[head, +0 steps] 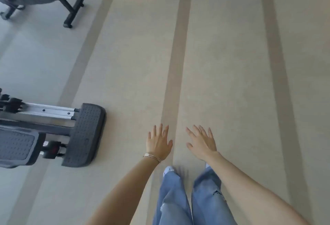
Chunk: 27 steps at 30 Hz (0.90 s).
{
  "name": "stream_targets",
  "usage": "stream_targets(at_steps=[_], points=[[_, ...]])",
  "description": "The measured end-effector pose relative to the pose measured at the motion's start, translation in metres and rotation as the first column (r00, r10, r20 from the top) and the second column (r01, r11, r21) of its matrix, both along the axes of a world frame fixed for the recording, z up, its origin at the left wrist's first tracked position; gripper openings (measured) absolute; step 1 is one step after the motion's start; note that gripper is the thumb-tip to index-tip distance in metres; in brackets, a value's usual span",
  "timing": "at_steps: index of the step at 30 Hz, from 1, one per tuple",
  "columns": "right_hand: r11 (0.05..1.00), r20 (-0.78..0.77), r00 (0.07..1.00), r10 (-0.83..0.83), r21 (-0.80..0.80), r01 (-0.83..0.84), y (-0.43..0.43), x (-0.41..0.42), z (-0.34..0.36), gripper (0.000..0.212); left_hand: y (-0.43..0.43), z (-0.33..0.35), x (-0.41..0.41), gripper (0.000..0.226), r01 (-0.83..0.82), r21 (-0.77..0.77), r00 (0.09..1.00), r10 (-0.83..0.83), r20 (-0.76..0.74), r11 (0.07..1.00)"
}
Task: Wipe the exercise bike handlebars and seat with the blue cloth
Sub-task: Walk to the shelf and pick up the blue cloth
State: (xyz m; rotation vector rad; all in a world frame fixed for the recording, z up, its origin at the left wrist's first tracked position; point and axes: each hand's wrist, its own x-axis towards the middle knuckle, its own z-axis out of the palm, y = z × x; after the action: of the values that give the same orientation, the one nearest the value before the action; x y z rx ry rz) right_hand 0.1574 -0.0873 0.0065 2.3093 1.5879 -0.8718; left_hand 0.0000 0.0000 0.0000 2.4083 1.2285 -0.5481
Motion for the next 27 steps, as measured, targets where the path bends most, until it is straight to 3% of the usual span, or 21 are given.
stream_targets(at_steps=[7,14,27], points=[[0.967,0.033,0.968,-0.248,0.070,0.245,-0.059,0.067,0.023,0.058,-0.021,0.024,0.085,0.062,0.240,0.047,0.970,-0.241,0.035,0.970],[0.872,0.068,0.875,-0.479,0.155,0.465,-0.143,0.159,0.064,0.057,-0.063,0.058,0.202,0.062,0.467,0.130,0.878,-0.476,0.045,0.875],[0.578,0.111,0.573,-0.812,0.294,0.762,-0.344,0.318,0.111,0.057,-0.230,0.108,0.439,0.060,0.764,0.284,0.578,-0.810,0.098,0.580]])
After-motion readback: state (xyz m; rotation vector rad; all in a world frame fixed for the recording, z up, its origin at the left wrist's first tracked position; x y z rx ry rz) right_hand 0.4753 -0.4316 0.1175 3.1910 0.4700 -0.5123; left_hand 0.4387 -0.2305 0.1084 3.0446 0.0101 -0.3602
